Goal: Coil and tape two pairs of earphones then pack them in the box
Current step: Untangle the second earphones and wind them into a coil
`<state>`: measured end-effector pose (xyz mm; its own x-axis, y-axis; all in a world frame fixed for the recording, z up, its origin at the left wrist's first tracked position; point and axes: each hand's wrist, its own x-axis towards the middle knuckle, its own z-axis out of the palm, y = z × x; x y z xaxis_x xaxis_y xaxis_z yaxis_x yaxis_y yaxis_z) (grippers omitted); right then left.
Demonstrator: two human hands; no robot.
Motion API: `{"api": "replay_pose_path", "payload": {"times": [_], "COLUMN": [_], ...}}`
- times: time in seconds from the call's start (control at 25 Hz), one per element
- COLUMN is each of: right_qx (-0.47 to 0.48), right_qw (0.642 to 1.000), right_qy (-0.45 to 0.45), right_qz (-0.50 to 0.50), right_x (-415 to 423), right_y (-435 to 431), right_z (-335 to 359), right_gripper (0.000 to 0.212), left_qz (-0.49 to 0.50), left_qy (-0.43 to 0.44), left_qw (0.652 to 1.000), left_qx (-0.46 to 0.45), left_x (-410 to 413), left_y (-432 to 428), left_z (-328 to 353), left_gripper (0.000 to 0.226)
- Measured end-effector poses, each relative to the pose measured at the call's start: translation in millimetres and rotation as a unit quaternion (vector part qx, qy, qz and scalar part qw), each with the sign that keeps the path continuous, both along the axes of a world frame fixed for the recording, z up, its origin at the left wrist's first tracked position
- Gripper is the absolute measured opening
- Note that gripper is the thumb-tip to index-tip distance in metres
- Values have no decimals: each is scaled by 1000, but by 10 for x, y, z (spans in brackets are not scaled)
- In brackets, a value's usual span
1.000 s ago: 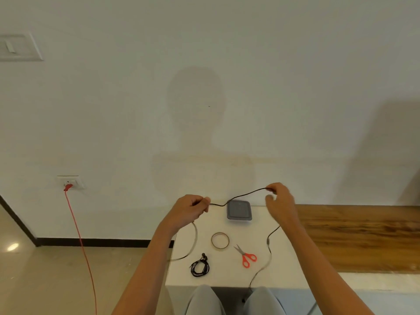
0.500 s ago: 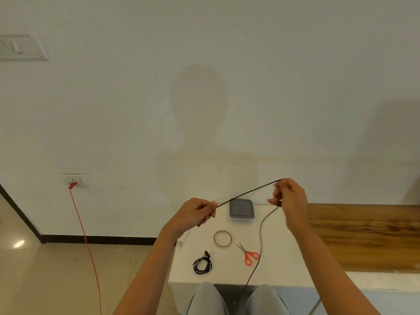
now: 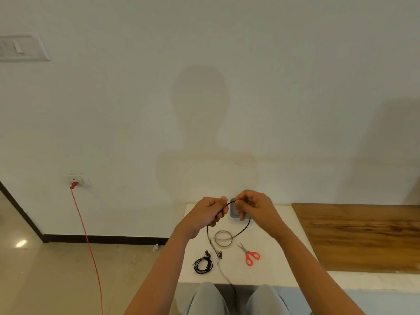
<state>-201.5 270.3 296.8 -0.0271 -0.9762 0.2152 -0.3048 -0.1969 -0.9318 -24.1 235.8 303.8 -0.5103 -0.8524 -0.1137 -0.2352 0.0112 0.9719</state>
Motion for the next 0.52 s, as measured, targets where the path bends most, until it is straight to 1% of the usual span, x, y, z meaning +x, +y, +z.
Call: {"api": "replay_pose_path", "payload": {"times": [0.12,0.2,0.28,0.32,0.36,0.4,0.44,0.52], "right_qx": [-25,-42,-42,-27,-3,22,46,87], "right_qw": [992,976,960,960,965,971,976,984], "right_qy": [-2,-59,-117,-125,-119,-104,-84,-37], "right_qz": [-127,-205,-249,-248,-234,-214,-195,-150], "right_x": [-139,-178,-248,-291,-321,-328,-312,-211], "right_y": [-56,-78,-104,-120,-130,-133,-131,-89], "right_z": [-27,-77,-113,-127,-139,-155,-192,-278], "right_gripper": [12,16,15,14,14,15,18,23], "left_qz": [-26,-38,-47,-48,-47,-45,-38,-9], "left_qy": [7,1,0,12,36,79,142,279], "left_qw": [999,999,998,998,997,993,985,952], "left_qx": [20,24,29,38,51,69,93,127], "left_x": [80,98,116,130,139,133,110,21], "left_y": [30,54,89,107,125,141,157,161], "left_z": [-29,-39,-50,-50,-38,-17,19,117], "left_gripper": [40,37,35,35,35,35,33,26]}}
